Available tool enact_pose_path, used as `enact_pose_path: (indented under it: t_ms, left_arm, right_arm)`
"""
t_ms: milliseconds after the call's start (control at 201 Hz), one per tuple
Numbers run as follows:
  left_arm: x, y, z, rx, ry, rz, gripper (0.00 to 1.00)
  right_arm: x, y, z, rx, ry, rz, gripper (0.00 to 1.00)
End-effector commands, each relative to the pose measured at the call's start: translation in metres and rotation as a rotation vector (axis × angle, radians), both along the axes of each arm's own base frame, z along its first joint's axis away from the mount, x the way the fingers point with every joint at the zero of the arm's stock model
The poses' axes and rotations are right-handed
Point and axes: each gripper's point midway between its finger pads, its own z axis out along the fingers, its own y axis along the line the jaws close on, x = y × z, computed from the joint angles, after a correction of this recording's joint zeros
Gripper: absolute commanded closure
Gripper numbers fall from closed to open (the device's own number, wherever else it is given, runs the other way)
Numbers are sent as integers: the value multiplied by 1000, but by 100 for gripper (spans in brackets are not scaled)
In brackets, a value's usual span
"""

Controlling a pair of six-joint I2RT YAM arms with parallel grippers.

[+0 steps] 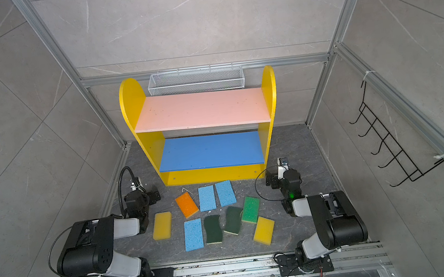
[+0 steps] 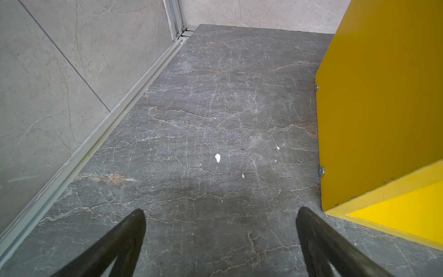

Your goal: Place and organize the cleaning sponges onto the shelf

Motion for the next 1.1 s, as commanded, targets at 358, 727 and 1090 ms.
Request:
enact_pose_path:
  t_ms: [358, 727, 1090]
  left_arm:
    - [10, 1, 17, 14, -60, -5, 0]
    - [13, -5, 24, 15, -41, -43, 0]
    - [-2, 13, 61, -54, 73, 114, 0]
  right_arm:
    - [5, 4, 7, -14, -16, 19, 1]
    - [6, 12, 12, -13, -5, 67, 1]
    - [-18, -4, 56, 24, -20, -37, 3]
